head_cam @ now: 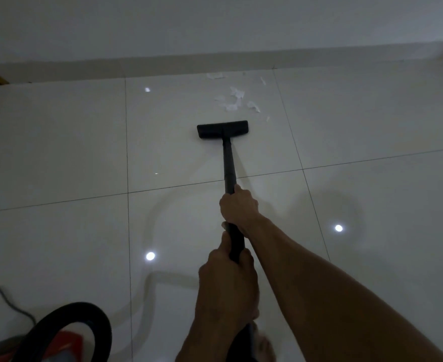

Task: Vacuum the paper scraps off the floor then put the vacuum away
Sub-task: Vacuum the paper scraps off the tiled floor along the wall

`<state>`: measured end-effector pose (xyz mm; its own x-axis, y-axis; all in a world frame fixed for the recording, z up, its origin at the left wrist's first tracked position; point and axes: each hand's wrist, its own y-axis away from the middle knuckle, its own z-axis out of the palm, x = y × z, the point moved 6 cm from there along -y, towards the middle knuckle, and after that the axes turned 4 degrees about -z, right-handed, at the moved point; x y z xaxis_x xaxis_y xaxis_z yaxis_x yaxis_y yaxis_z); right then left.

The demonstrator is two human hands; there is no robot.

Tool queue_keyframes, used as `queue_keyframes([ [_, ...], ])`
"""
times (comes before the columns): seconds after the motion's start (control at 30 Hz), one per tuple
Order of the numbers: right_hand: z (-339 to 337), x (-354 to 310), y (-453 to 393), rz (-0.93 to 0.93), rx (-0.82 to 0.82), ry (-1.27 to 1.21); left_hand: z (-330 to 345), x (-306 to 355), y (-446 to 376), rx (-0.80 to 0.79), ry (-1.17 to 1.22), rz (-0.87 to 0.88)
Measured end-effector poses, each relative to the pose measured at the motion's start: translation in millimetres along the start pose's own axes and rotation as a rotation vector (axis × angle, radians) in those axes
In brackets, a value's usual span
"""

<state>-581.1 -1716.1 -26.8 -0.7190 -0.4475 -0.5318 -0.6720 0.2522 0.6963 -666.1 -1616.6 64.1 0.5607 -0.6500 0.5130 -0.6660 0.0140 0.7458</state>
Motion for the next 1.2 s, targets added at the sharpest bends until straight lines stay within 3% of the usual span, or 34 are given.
queue_keyframes([
  [0.17, -10.8, -31.8, -43.4, 0.021, 0.075, -0.009, -14.3, 19.3, -37.6, -0.016, 0.083, -0.014],
  [0.33, -15.7, -63.1, -74.4, -0.022, -0.011, 0.088, -28.7, 41.6, -77.6, 0.004, 0.095, -0.035],
  [0.97, -45.5, -158.5, -205.4, -0.058, 0.049, 0.022, -78.2, 124.1, -192.6, 0.027, 0.156, -0.007],
  [1.2, -56.4, -169.2, -239.5, -0.073, 0.144, 0.075, -83.8, 133.9, -225.7, 0.004, 0.182, 0.008],
])
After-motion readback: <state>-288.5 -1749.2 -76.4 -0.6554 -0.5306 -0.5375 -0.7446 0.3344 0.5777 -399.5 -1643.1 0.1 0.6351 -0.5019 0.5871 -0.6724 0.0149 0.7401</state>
